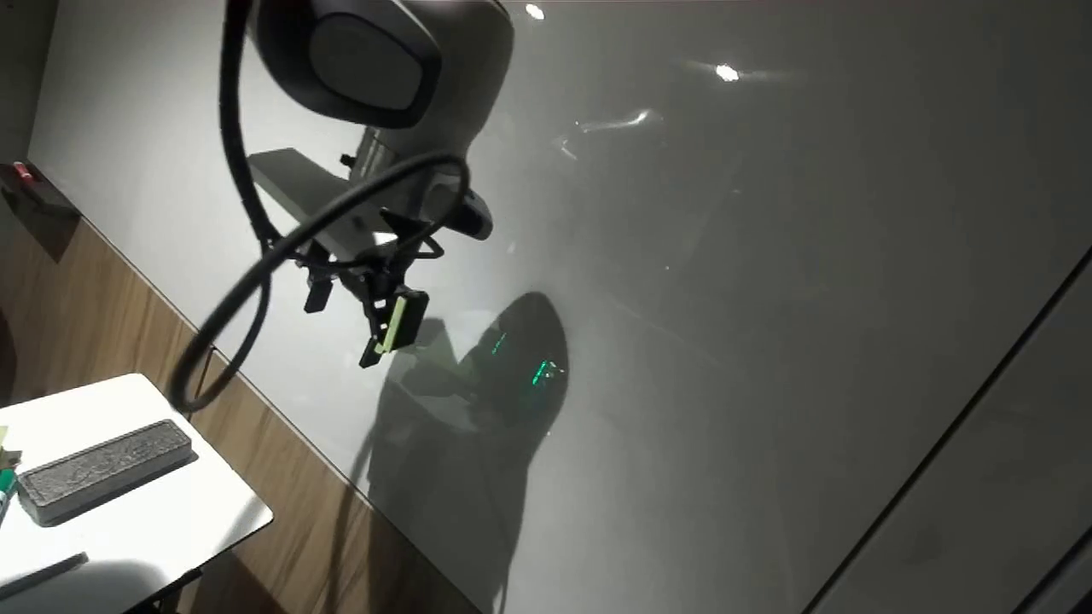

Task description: Erase the words on the whiteboard

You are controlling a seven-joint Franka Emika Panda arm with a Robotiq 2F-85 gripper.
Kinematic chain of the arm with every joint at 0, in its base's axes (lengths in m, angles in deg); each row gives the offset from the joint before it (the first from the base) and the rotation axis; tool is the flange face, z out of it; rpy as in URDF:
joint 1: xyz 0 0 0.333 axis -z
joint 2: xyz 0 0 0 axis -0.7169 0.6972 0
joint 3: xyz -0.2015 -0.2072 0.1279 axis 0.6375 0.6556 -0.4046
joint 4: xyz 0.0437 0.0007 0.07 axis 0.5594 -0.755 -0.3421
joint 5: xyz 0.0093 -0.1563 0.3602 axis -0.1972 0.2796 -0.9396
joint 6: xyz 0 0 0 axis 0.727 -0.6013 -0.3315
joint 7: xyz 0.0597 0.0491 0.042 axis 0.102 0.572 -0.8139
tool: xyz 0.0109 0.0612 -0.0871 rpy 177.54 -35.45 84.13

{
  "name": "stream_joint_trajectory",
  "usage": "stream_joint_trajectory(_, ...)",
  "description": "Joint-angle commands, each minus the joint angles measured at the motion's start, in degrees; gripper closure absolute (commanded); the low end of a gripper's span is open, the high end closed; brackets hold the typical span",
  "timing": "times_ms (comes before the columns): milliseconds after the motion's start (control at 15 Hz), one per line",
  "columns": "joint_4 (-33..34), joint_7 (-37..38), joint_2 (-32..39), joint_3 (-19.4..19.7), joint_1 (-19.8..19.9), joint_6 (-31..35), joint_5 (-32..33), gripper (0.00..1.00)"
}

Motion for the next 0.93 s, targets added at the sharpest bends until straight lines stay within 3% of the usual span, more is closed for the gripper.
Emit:
stream_joint_trajectory(0, -14.6, 4.9, -10.2, -4.0, 0.9, 8.8, 2.9, 0.00)
stream_joint_trajectory(133, -20.3, 7.9, -13.1, -6.2, 0.3, 11.0, 3.9, 0.00)
stream_joint_trajectory(200, -14.1, 8.9, -7.9, -6.8, -1.0, 9.1, 3.4, 0.00)
stream_joint_trajectory(400, -16.1, 12.3, -7.7, -9.7, -3.3, 10.7, 3.1, 0.00)
stream_joint_trajectory(867, -15.7, 22.0, 4.7, -16.2, -5.0, 15.8, 6.0, 0.00)
